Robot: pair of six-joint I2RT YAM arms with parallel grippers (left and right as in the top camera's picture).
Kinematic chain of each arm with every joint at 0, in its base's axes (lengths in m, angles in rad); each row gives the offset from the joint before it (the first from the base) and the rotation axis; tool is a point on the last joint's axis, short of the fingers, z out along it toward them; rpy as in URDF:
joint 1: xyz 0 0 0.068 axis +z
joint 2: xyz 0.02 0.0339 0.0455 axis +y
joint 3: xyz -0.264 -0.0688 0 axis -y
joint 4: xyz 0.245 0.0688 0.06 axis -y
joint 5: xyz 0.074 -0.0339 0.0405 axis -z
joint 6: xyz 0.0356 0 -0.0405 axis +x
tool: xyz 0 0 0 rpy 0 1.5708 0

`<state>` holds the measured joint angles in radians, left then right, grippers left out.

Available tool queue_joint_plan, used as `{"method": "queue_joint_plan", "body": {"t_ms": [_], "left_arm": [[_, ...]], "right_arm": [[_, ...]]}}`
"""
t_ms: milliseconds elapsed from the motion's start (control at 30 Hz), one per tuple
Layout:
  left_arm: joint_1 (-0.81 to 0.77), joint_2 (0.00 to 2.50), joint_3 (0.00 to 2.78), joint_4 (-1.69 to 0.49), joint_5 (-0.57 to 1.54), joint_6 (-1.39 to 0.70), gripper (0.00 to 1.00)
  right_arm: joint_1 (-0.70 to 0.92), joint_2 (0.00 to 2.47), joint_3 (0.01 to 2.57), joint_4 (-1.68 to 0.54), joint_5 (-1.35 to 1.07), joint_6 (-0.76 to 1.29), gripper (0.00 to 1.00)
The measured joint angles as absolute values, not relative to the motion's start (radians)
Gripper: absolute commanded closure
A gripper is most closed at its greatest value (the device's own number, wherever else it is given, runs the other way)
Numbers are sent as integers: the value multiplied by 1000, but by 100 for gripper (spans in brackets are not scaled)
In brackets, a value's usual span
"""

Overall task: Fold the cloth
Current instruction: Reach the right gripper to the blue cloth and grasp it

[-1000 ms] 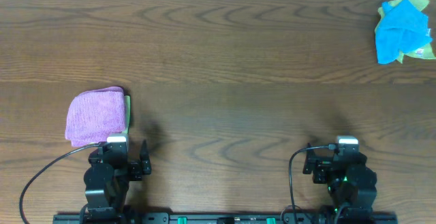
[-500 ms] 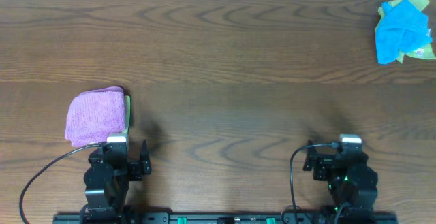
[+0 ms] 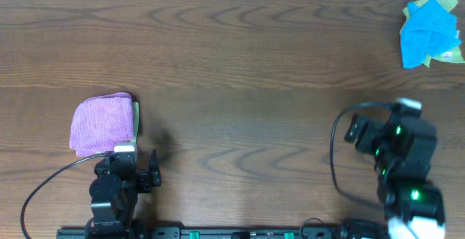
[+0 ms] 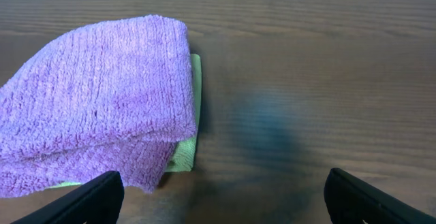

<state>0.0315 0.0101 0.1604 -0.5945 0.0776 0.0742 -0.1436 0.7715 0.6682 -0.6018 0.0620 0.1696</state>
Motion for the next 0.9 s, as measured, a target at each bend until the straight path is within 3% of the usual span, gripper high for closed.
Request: {"method": "queue_joint_plan", "body": {"t_ms": [367, 900], "left_arm": [[31, 10, 160, -595, 78, 74, 5], [31, 10, 160, -594, 78, 74, 5]], "right_arm": [[-200, 1195, 1012, -672, 66, 175, 1], [-405, 1581, 1433, -717, 52, 149, 1]]}}
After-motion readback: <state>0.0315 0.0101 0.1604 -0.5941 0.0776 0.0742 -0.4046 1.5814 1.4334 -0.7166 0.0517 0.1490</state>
